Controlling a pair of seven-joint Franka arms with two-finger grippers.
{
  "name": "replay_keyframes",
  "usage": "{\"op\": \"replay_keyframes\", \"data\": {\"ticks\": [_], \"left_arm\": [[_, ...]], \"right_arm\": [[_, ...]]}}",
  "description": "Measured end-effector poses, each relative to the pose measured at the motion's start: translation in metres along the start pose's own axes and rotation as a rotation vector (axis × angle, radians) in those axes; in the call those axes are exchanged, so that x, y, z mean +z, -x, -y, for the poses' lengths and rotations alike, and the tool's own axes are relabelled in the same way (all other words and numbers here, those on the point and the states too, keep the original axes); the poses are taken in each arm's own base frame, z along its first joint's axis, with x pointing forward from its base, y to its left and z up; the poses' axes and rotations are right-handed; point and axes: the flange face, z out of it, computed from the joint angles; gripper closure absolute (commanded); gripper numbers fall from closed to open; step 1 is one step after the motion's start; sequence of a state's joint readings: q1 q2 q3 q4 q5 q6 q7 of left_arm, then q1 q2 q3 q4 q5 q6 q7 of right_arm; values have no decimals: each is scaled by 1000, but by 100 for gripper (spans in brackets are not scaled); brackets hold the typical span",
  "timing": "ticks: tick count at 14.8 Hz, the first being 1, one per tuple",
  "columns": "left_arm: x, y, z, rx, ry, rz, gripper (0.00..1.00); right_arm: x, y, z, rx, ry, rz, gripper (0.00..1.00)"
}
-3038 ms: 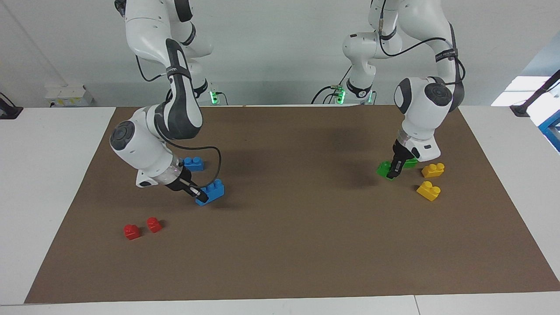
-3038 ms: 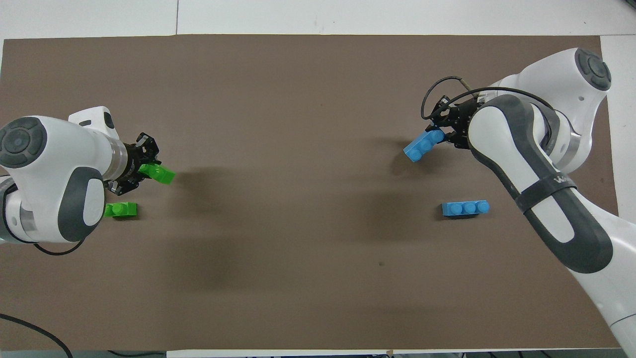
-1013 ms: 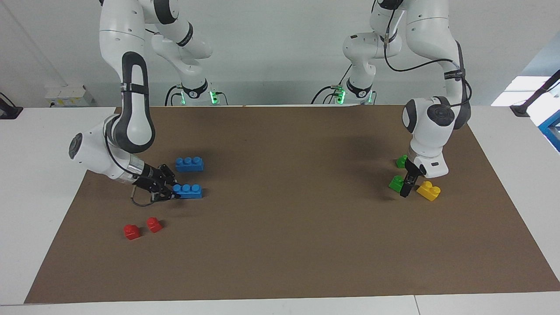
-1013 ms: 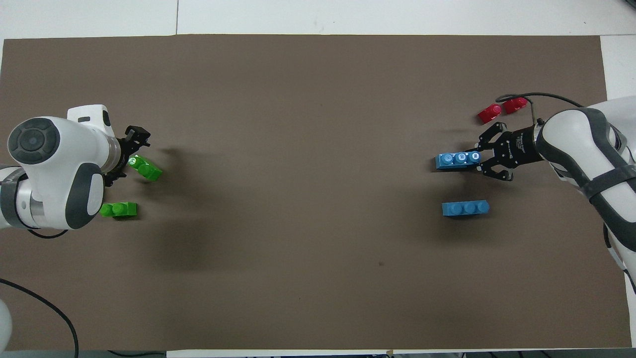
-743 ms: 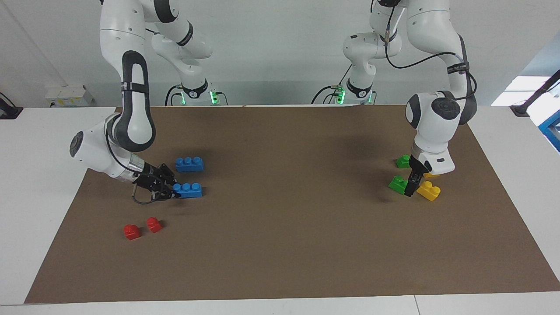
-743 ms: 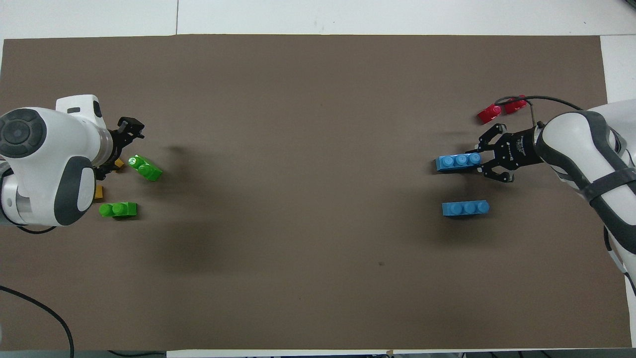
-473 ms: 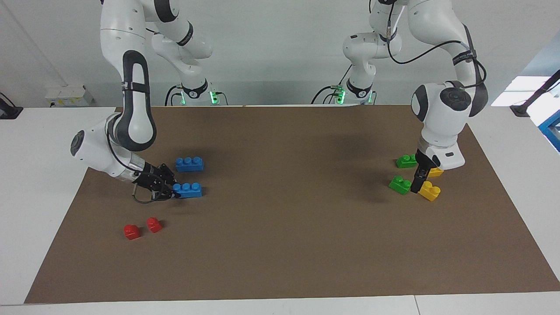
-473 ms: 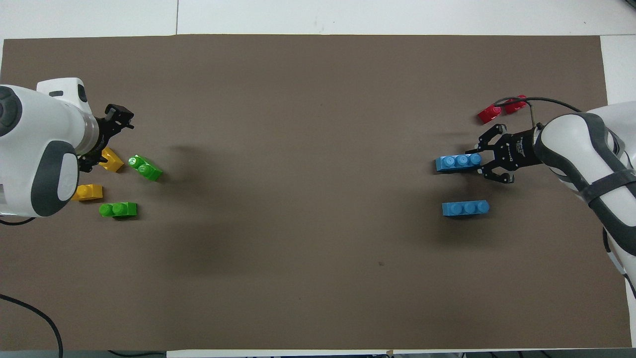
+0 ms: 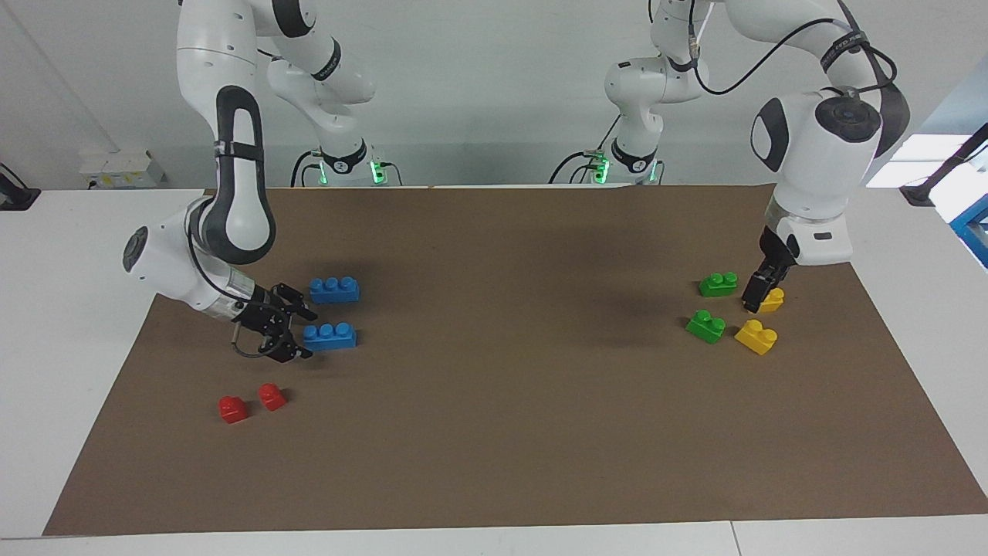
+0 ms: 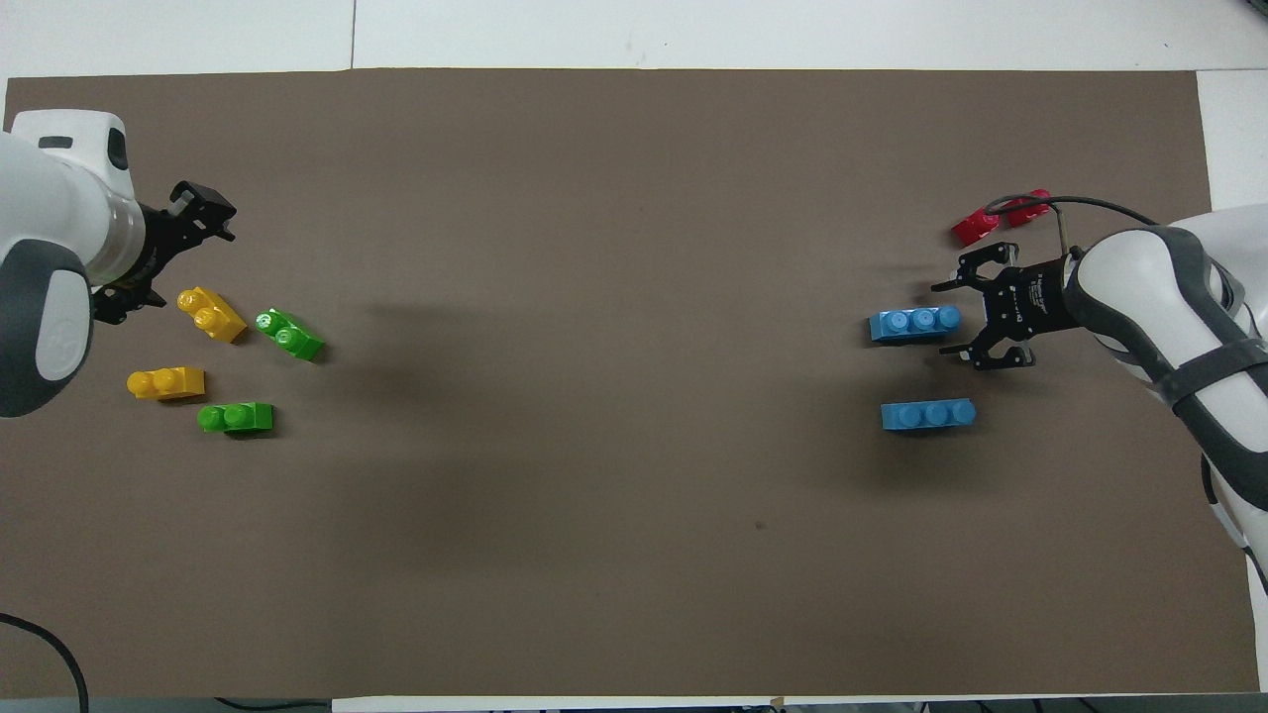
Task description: Remove green block with left arm and hold with right
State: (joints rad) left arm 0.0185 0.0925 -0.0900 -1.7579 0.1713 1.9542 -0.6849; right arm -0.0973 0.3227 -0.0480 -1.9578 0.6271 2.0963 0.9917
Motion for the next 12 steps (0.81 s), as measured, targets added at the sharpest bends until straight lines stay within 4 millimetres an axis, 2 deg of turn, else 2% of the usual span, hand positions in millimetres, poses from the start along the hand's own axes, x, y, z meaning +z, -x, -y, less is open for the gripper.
{"op": "replay_keyframes", "data": {"ticks": [2, 4, 6, 9, 12], "left_arm": [[-27, 5, 7, 112, 12, 1, 0], [-53, 15, 17, 230, 19, 13, 0], [-74, 27, 27, 338, 12, 34, 0], [-96, 42, 41, 454, 15, 76, 0], [-108, 51, 51, 507, 21, 106, 0]], "right_arm": [[-29, 21, 3, 13, -13, 18, 0], [-65, 46, 4, -1, -33, 33, 0], [-94, 63, 4, -38, -58, 18, 0], [-124, 78, 4, -110, -78, -54, 0], [-146, 90, 2, -240, -82, -127, 0]]}}
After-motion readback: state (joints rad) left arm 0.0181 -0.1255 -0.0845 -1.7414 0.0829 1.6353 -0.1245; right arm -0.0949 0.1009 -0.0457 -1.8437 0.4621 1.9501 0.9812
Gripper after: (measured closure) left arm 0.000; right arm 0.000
